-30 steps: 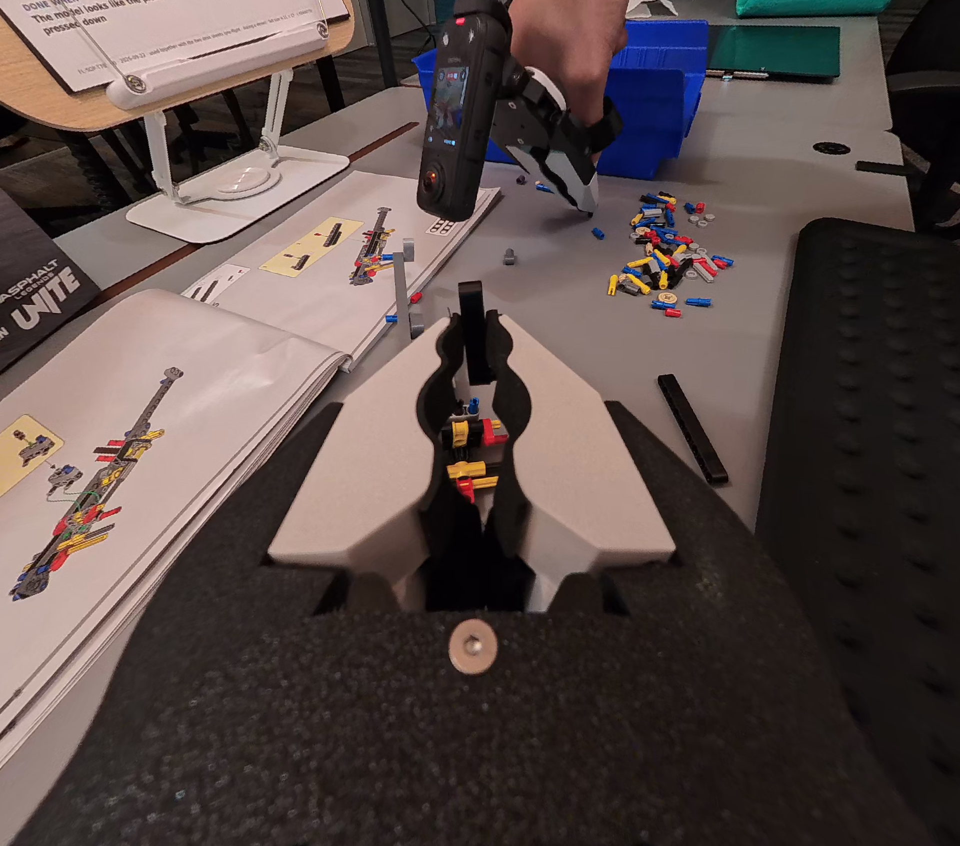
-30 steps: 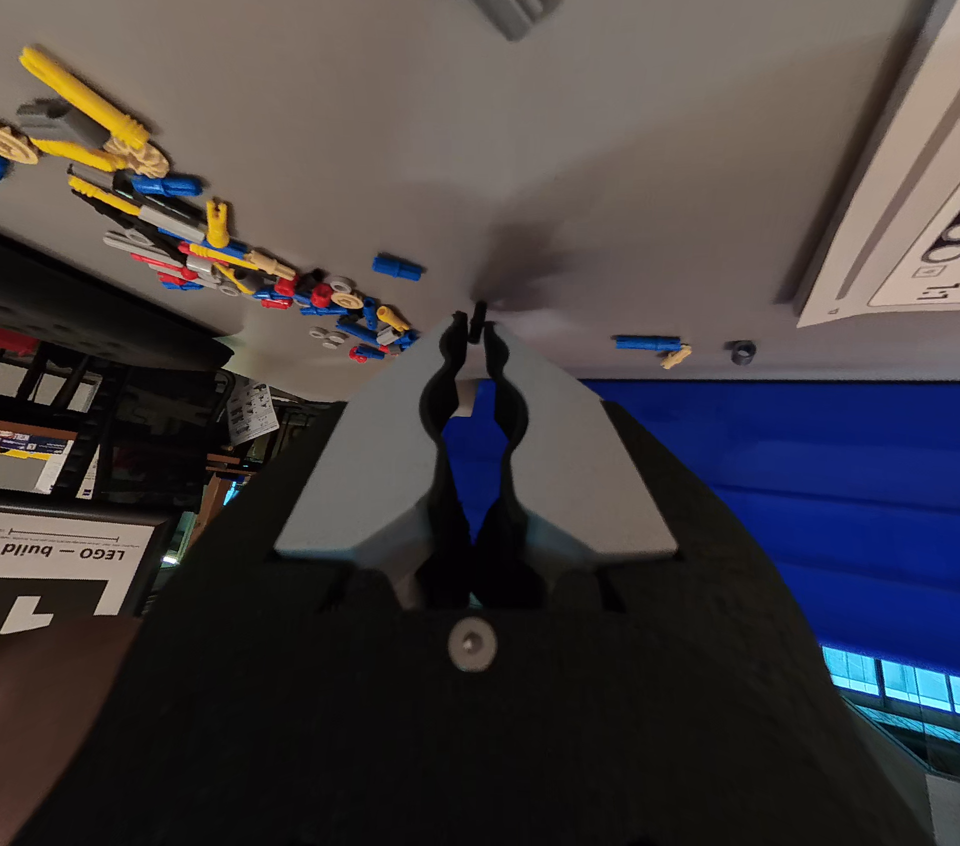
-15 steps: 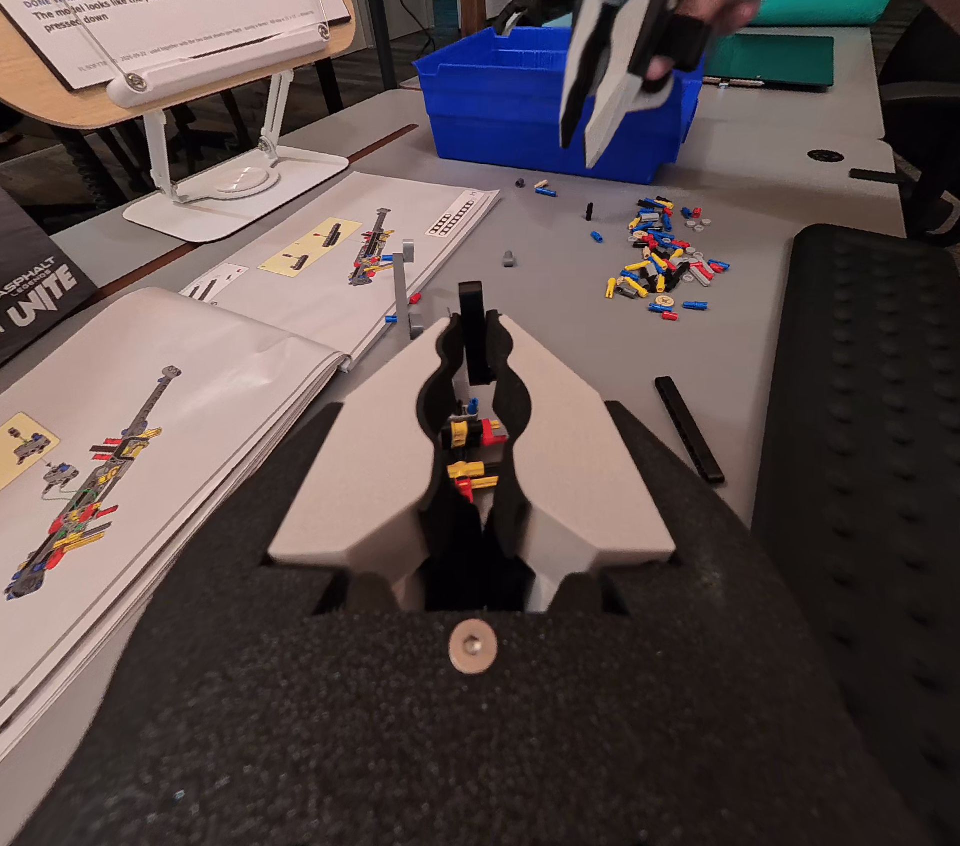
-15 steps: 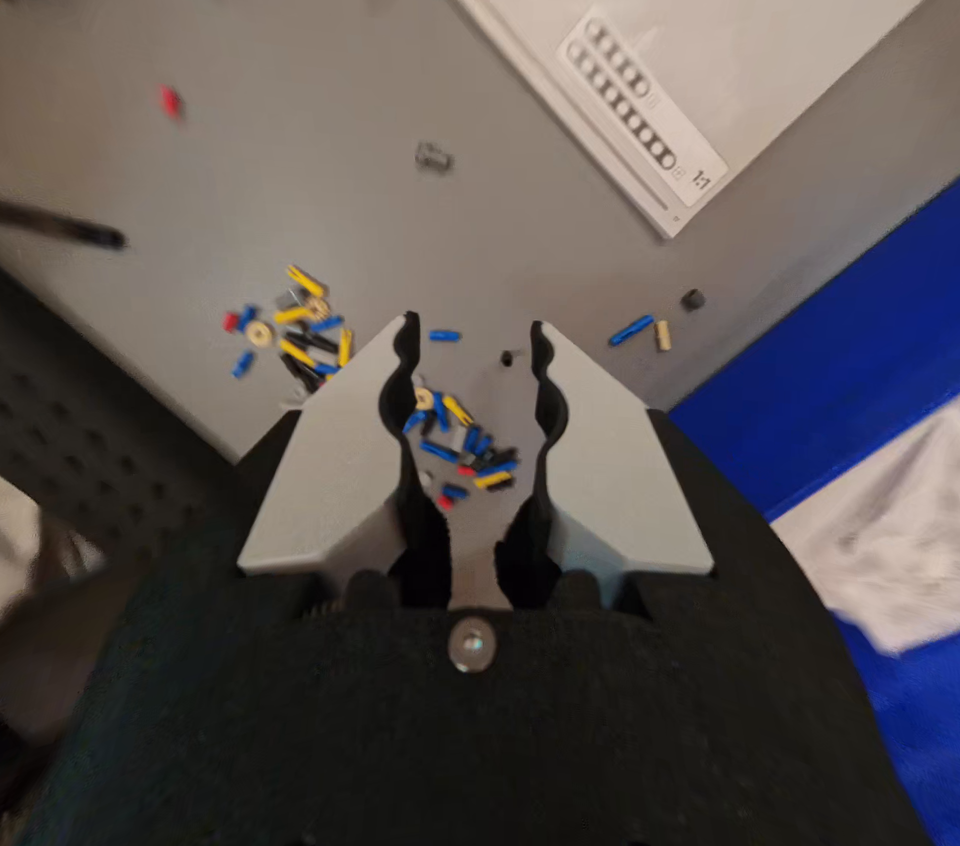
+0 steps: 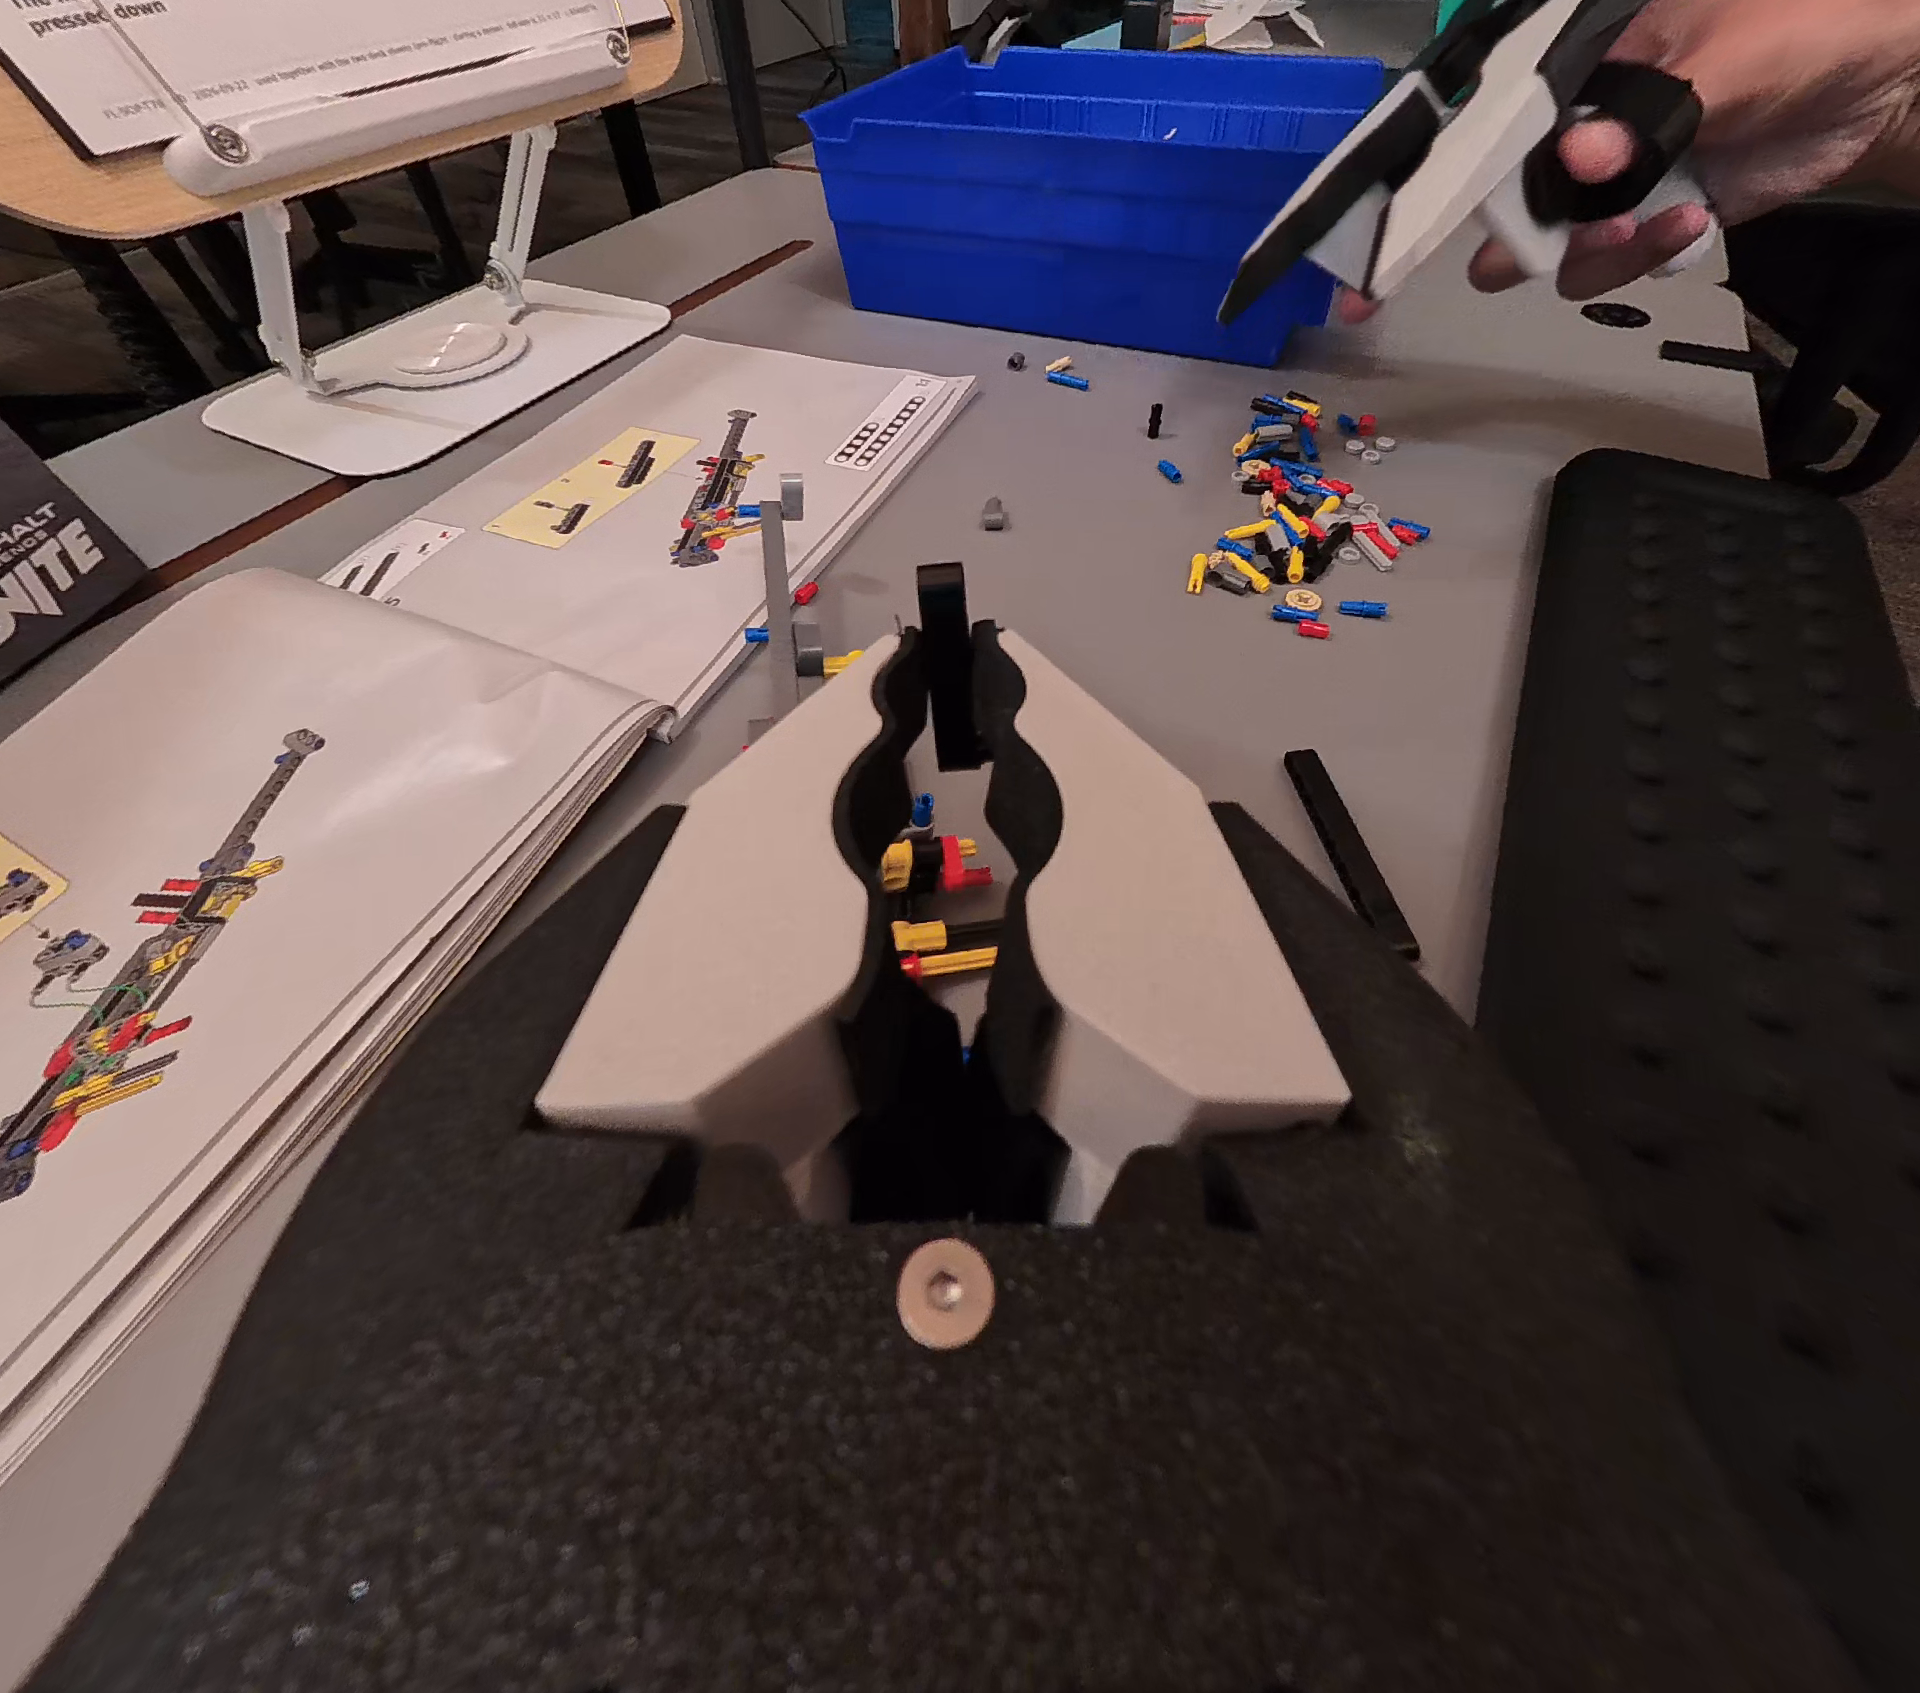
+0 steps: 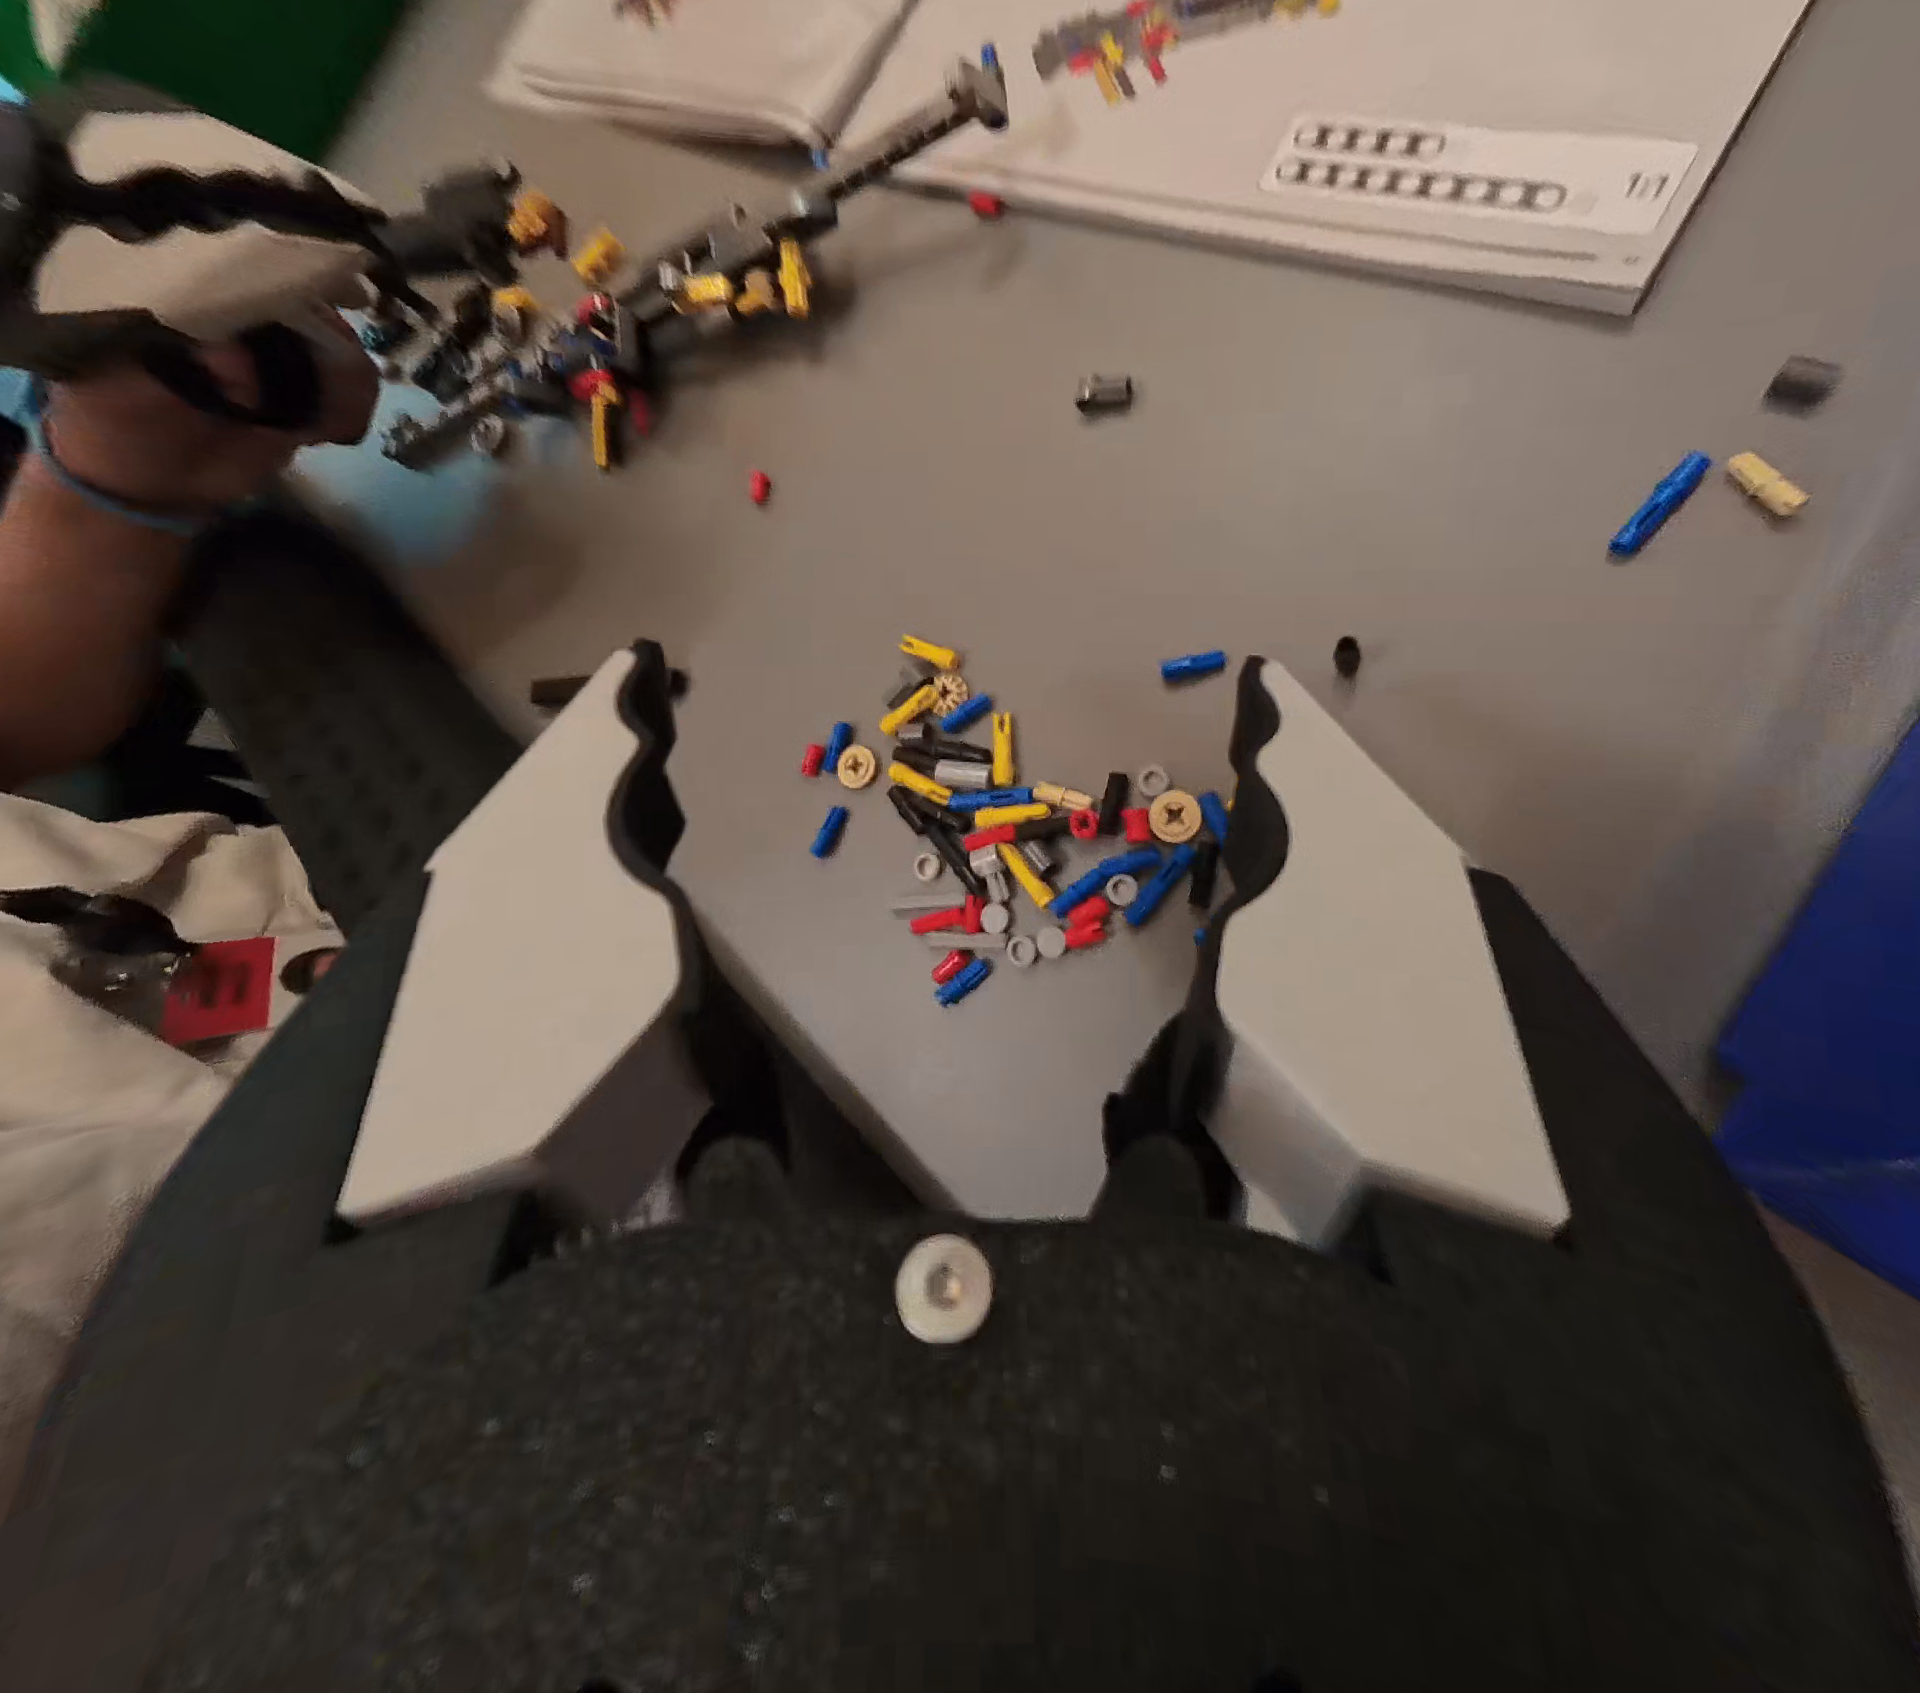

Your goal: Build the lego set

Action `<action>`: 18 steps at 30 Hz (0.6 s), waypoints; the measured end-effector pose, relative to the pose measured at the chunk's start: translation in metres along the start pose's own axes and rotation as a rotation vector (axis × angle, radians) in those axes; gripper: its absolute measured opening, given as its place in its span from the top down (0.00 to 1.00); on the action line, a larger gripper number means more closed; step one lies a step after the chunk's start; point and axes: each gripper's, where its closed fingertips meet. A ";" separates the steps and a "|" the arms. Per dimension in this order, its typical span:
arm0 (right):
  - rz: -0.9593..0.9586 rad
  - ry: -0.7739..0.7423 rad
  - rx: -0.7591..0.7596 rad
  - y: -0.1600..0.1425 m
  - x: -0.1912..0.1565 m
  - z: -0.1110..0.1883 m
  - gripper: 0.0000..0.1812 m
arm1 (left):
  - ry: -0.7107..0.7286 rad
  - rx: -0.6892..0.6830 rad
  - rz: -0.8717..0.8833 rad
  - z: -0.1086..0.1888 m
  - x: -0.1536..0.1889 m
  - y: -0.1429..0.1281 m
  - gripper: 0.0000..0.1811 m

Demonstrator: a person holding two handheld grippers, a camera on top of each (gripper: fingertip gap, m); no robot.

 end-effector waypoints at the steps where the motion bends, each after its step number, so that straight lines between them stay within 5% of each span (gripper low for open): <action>1: 0.008 -0.029 0.019 0.002 0.005 0.002 0.41 | -0.003 0.002 0.003 0.000 0.000 0.000 0.96; 5: 0.079 -0.228 -0.123 -0.016 0.033 -0.006 0.44 | -0.011 -0.002 0.006 -0.001 0.003 0.000 0.96; 12: 0.076 -0.515 -0.225 -0.023 0.081 -0.015 0.77 | -0.008 -0.005 0.003 0.000 0.002 -0.001 0.97; 18: 0.024 -0.481 -0.278 -0.026 0.087 -0.022 0.80 | -0.013 -0.008 0.010 0.000 0.002 -0.002 0.97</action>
Point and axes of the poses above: each gripper's, where its closed fingertips meet, z back along the fingers, y out of its top, x = y × z across the jaws, and after that the axes turned 5 degrees about z, right-handed
